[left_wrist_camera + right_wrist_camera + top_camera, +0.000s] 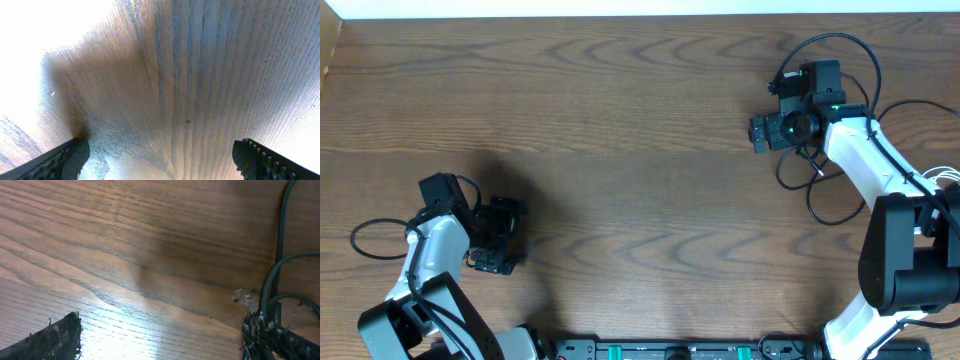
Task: Untangle cables
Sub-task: 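Lower the black cable beside the white cable and open the right gripper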
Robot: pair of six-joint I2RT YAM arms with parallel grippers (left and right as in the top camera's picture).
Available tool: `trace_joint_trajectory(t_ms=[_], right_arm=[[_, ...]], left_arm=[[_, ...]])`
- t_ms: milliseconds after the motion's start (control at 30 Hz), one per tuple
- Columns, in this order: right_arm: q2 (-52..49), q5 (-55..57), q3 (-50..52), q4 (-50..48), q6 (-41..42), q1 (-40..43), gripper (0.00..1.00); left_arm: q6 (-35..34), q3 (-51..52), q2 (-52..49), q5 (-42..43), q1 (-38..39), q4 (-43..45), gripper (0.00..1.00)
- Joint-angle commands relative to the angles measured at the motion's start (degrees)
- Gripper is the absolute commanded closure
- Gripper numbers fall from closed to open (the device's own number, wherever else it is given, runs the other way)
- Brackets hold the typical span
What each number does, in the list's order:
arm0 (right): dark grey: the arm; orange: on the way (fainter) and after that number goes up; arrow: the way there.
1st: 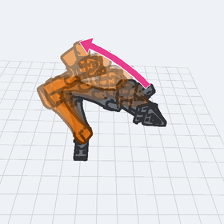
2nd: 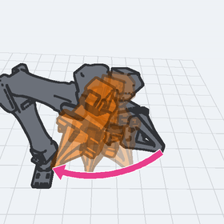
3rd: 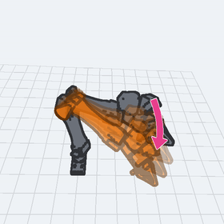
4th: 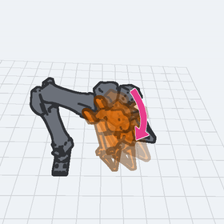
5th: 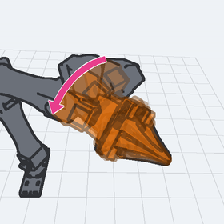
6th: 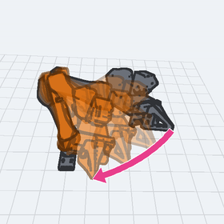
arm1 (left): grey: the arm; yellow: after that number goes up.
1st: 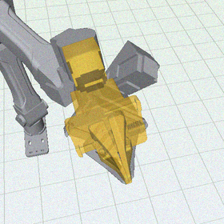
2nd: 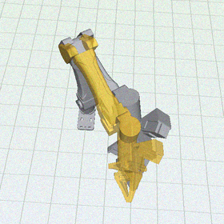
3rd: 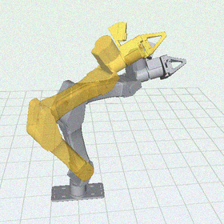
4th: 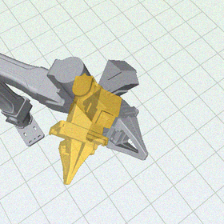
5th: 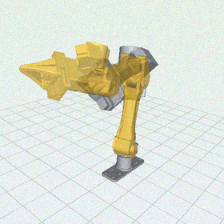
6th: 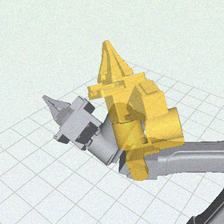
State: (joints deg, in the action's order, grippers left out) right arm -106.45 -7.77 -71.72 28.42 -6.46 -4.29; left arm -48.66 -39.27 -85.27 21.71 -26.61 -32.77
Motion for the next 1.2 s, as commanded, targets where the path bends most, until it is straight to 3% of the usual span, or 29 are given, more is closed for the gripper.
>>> trace_joint_trajectory(t_ms=[0,933,1167], right_arm=[[1.07,-0.52,-0.85,-0.13,0.63,0.09,0.01],[0.92,-0.52,-0.68,-0.13,0.63,0.37,0.01],[4.76,-0.52,-0.42,1.95,0.63,0.44,0.01]], left_arm=[[0.57,0.39,-0.70,-3.63,-0.33,0.11,0.02],[0.57,0.39,-0.70,-3.63,-0.33,0.11,0.02],[0.57,0.39,-0.70,-3.63,-0.33,0.11,0.02]])
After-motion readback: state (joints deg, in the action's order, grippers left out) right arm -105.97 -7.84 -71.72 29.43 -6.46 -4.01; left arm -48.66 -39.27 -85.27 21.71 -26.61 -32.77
